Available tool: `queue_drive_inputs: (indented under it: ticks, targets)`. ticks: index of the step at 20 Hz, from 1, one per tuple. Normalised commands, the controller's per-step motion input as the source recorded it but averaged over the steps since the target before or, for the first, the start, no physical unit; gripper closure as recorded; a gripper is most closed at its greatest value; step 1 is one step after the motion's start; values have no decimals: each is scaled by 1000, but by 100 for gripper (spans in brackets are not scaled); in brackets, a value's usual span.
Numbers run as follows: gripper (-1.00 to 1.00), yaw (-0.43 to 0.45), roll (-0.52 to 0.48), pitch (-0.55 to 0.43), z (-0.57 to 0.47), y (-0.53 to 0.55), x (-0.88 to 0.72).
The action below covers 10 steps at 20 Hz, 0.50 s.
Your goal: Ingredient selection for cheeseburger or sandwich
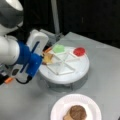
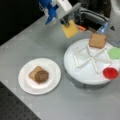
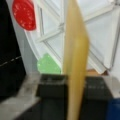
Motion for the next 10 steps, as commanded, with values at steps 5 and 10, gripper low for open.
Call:
queue_drive_inputs:
  ticks: [5,10]
  targets:
    - [100,169,-265,205,41,-111,559]
    - [100,210,-22,218,-69,-337,652]
